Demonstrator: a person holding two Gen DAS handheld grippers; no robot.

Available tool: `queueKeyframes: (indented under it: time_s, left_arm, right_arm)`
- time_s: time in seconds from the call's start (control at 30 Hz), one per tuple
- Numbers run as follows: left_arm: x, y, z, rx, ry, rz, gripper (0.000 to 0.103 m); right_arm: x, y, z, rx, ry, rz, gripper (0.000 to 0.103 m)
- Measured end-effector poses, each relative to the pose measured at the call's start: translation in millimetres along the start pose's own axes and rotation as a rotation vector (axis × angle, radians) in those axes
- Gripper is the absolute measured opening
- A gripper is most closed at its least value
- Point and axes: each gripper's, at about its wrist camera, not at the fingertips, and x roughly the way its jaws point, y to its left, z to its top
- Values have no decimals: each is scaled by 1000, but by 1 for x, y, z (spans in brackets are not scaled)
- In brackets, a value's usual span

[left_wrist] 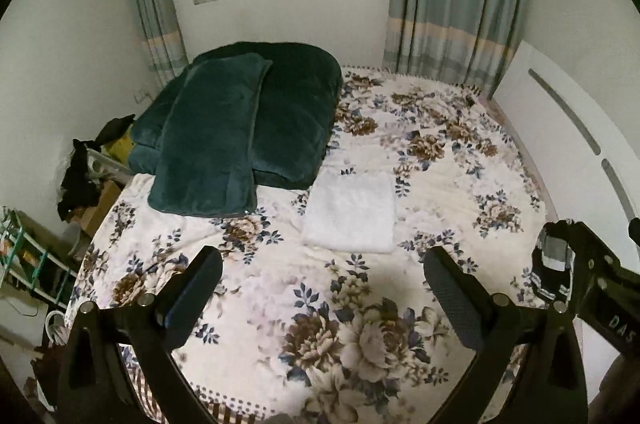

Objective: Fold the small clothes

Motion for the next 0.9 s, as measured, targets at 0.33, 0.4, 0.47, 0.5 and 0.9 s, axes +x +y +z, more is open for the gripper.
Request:
queueKeyframes:
  time_s: [0.33, 0.4, 0.47, 0.5, 0.9]
  left_arm:
    - [-58, -3, -18, 0, -36, 19, 103]
    - [-65, -4, -20, 0, -43, 20, 103]
    - [-72, -4, -22, 2, -53, 25, 103]
    - [-75, -4, -22, 2, -57, 23, 103]
    - [-97, 0, -29, -23, -97, 45, 103]
  right_arm:
    - [-75, -20, -8, -4, -60, 38, 103]
    - [-80, -24, -7, -7, -71, 46, 103]
    - [-87, -26, -8, -9, -77, 50, 103]
    - [-90, -26, -8, -8, -80, 54, 103]
    - [-109, -34, -10, -11, -108, 73, 103]
